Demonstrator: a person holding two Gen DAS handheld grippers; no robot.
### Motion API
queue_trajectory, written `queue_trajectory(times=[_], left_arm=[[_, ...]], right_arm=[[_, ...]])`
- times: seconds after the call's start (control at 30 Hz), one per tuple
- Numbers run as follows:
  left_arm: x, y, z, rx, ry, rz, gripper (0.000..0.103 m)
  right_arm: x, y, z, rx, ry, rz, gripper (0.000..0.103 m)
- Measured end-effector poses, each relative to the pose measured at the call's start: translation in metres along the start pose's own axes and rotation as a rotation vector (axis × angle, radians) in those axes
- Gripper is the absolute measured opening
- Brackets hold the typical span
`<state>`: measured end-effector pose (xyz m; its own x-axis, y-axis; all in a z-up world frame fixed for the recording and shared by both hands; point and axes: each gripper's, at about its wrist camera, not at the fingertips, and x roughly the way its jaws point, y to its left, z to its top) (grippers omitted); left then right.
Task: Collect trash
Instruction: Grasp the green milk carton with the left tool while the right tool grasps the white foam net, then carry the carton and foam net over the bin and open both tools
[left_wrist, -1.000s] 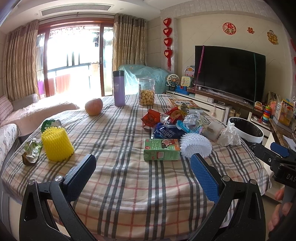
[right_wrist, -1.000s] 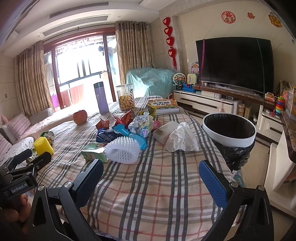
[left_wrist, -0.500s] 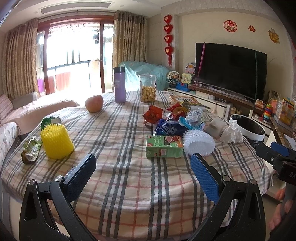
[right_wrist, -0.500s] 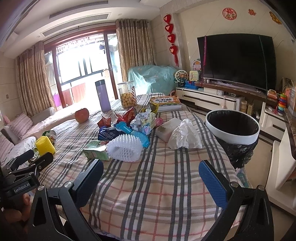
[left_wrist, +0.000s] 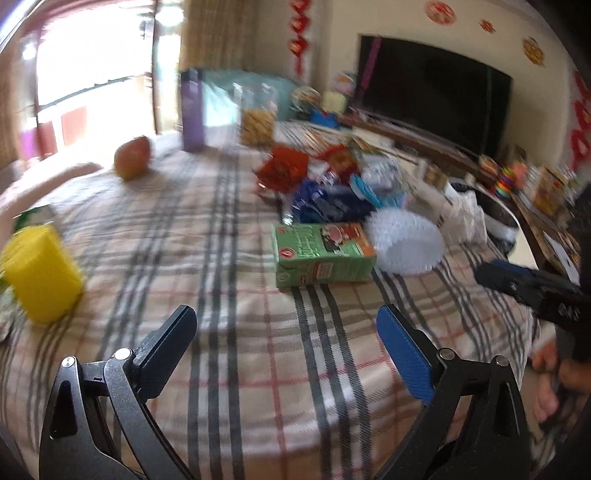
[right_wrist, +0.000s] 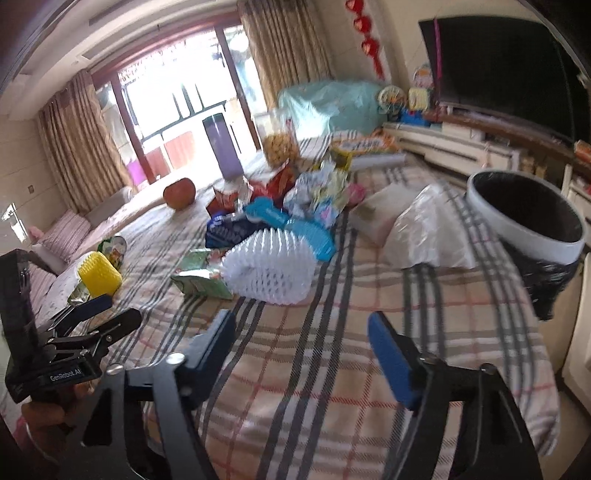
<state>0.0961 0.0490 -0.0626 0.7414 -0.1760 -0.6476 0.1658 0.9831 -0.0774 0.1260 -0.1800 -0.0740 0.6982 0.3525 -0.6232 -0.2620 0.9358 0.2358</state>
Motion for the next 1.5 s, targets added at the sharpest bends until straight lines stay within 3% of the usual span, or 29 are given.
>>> queue_trajectory(times=[0.33, 0.47, 0.53, 0.67, 0.83, 0.9, 0.97, 1.17, 1.5], left_arm=[[0.060, 0.021, 0.050, 0.205, 0.132, -0.195, 0.100], [0.073, 0.020, 0.056, 0.278, 0.164, -0.234, 0.100], [0.081, 0.018, 0.059, 0.306, 0.177, -0.260, 0.100], [0.093, 0.006, 0.059, 0.359, 0.212, -0.297, 0.100], [0.101, -0.009, 0.059, 0.414, 0.223, -0.309, 0.100], [0.099, -0.013, 0.061, 0.422, 0.198, -0.319, 0.094], [0.097, -0.017, 0.061, 0.429, 0.191, -0.326, 0.064], [0.081, -0.032, 0.052, 0.414, 0.167, -0.313, 0.059], [0.036, -0.053, 0.042, 0.254, 0.078, -0.267, 0.059]], right_arm=[[0.040, -0.004, 0.020, 0.021, 0.094, 0.062, 0.065], [0.051, -0.001, 0.025, 0.004, 0.114, 0.061, 0.063], [0.057, -0.003, 0.026, 0.012, 0.123, 0.072, 0.057], [0.065, -0.011, 0.028, 0.036, 0.144, 0.087, 0.021], [0.055, -0.017, 0.030, 0.052, 0.126, 0.091, 0.012], [0.050, -0.018, 0.031, 0.054, 0.116, 0.094, 0.011], [0.045, -0.018, 0.032, 0.057, 0.104, 0.098, 0.011], [0.030, -0.024, 0.029, 0.074, 0.085, 0.119, 0.010], [-0.007, -0.047, 0.029, 0.091, 0.026, 0.107, 0.010]])
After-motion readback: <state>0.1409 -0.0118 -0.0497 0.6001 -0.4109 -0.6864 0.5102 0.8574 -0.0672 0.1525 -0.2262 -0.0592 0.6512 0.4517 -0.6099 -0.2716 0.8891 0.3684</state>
